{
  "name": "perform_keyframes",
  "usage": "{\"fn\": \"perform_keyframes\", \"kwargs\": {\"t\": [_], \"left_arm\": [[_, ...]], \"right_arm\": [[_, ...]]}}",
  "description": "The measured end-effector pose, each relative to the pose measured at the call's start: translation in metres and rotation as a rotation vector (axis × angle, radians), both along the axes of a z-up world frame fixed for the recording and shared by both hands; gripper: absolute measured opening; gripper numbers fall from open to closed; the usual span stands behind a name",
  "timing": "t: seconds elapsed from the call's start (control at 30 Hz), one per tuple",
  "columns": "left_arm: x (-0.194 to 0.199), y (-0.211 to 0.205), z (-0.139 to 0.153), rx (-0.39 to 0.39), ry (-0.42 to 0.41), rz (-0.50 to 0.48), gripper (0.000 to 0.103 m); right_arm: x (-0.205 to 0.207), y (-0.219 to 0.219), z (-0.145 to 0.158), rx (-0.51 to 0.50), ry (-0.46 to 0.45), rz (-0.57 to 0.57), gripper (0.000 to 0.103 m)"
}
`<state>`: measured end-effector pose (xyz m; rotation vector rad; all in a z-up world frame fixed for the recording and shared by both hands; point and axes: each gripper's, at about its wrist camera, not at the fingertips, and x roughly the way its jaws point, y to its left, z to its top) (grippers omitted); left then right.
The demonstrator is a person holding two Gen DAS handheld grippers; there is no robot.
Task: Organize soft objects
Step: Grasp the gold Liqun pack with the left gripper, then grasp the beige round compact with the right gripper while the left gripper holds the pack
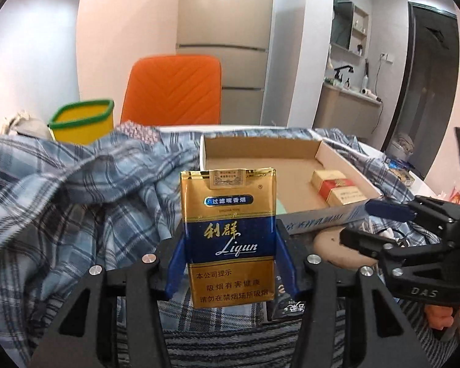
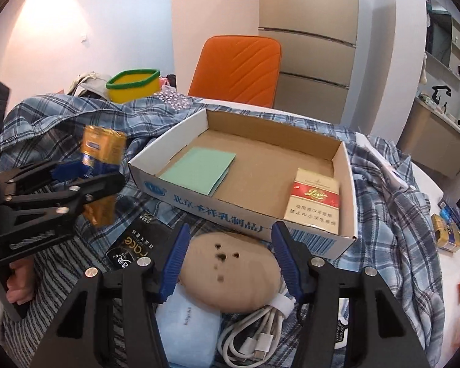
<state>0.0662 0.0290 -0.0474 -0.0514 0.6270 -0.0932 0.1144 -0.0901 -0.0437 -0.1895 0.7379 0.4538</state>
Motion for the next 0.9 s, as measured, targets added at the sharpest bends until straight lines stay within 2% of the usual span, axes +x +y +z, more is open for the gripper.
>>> {"fn": "perform_keyframes", "kwargs": {"t": [0.13, 0.2, 0.27, 0.4, 0.53, 0.7, 0.9], "left_arm": [[-0.002, 0.002, 0.004, -0.013, -0.023, -0.008, 0.05], [-0.005, 0.001, 0.007, -0.023, -0.04, -0.026, 0.05], [-0.01, -0.002, 0.01, -0.023, -0.07, -0.041, 0.05], [-0.021, -0.005, 0.017, -0.019, -0.139, -0.061, 0.05], [-0.026, -0.005, 0.021, -0.02, -0.173, -0.061, 0.05], [-0.023, -0.008, 0.019, -0.011, -0.163, -0.062, 0.051], [-0.02, -0.01, 0.018, -0.002, -0.145, -0.065, 0.051]], "right_arm": [[0.006, -0.006, -0.002, 0.036, 0.04, -0.009, 0.077], [0.01, -0.012, -0.002, 0.073, 0.064, -0.014, 0.078], [0.014, -0.011, -0.006, 0.077, 0.089, -0.011, 0.085], [0.019, -0.007, -0.014, 0.051, 0.136, -0.002, 0.085], [0.024, 0.0, -0.024, 0.025, 0.203, 0.024, 0.085], [0.033, 0.001, -0.033, 0.007, 0.259, 0.0, 0.085], [0.035, 0.003, -0.038, -0.014, 0.274, 0.005, 0.085]]}}
